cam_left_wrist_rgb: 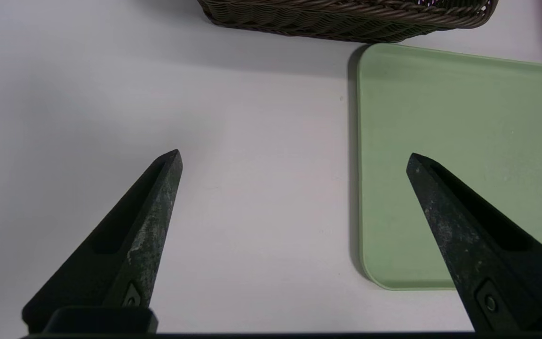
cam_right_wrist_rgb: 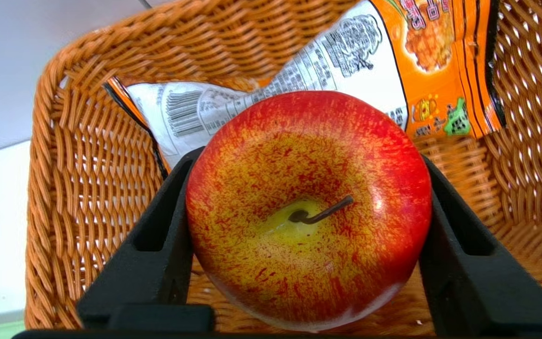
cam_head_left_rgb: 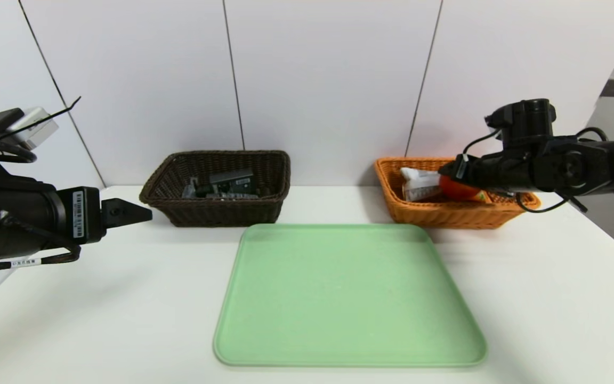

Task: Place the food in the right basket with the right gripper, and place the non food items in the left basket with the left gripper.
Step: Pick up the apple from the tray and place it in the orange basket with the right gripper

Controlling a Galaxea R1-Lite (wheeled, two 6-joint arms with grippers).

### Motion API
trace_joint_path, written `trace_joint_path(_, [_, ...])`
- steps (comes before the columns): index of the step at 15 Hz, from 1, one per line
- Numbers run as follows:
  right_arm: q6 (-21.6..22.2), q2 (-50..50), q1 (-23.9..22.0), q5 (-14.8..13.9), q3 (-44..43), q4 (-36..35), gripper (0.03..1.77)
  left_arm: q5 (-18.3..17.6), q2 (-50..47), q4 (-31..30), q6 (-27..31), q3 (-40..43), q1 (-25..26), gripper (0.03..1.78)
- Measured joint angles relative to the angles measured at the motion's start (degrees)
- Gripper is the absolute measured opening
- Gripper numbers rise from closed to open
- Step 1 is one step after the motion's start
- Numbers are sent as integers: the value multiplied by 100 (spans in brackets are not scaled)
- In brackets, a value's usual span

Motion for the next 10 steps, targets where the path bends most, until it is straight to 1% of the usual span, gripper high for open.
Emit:
trace_joint_path(2, [11,17,-7,-11,24,-227,142,11,-11,-2,-4,23,1,169])
trace_joint_path(7, [2,-38,-13,-30,55,-224,155,48,-27,-20,-6,9,17,169])
trace_joint_path(10, [-33,-368,-7,-35,57,-150,160,102,-151,-118,2,-267,22,169])
